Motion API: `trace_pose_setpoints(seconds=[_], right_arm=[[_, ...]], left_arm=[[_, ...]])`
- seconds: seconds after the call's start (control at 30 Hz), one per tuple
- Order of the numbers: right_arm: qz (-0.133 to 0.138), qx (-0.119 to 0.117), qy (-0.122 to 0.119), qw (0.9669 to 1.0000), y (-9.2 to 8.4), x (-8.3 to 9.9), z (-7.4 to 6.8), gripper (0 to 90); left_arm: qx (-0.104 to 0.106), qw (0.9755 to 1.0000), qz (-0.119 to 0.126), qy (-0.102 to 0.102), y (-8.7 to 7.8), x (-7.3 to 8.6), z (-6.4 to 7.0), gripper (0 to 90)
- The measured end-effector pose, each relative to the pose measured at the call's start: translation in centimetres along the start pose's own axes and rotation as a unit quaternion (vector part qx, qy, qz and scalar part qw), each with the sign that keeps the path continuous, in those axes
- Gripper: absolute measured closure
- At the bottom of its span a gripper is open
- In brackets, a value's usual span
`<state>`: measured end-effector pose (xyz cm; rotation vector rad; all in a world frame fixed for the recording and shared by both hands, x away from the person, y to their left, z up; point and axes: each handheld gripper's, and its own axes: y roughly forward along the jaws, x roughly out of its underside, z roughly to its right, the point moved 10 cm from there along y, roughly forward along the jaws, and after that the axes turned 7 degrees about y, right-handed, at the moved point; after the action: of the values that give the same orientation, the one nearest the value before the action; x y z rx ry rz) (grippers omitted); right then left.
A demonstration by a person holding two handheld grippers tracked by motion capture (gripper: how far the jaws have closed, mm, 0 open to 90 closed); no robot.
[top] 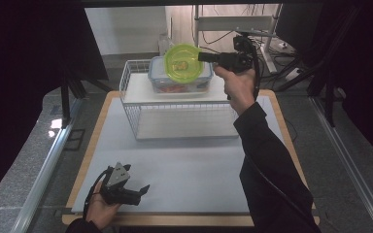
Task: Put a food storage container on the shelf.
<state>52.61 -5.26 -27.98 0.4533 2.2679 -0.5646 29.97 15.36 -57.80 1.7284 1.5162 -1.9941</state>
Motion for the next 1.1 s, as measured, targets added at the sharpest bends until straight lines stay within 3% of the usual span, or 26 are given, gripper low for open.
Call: trace_pose_setpoints(seconds=[0.33,0.47,0.7,0.9,1.1], right_arm=[[0.006,0.033,0.015,0.9993,2.6,-2.4,1.3,83.3],[0.006,0.034,0.031,0.9989,3.3,-2.8,1.5,83.1],[0.002,0.063,0.031,0.9975,3.9,-2.9,2.2,78.6],[0.006,0.069,0.038,0.9969,4.3,-2.8,2.8,70.1],[0.002,0.068,0.042,0.9968,4.6,-2.6,2.9,70.3]], left_arm=[[0.005,1.0,0.003,0.002,0.0,-0.1,0.2,3.2],[0.008,1.0,0.001,0.002,0.0,-0.1,0.3,3.2],[0.009,0.9999,-0.001,0.005,0.1,-0.1,0.4,3.3],[0.012,0.9999,-0.003,0.006,0.2,0.0,0.5,3.3],[0.014,0.9998,-0.007,0.007,0.4,0.1,0.6,3.3]])
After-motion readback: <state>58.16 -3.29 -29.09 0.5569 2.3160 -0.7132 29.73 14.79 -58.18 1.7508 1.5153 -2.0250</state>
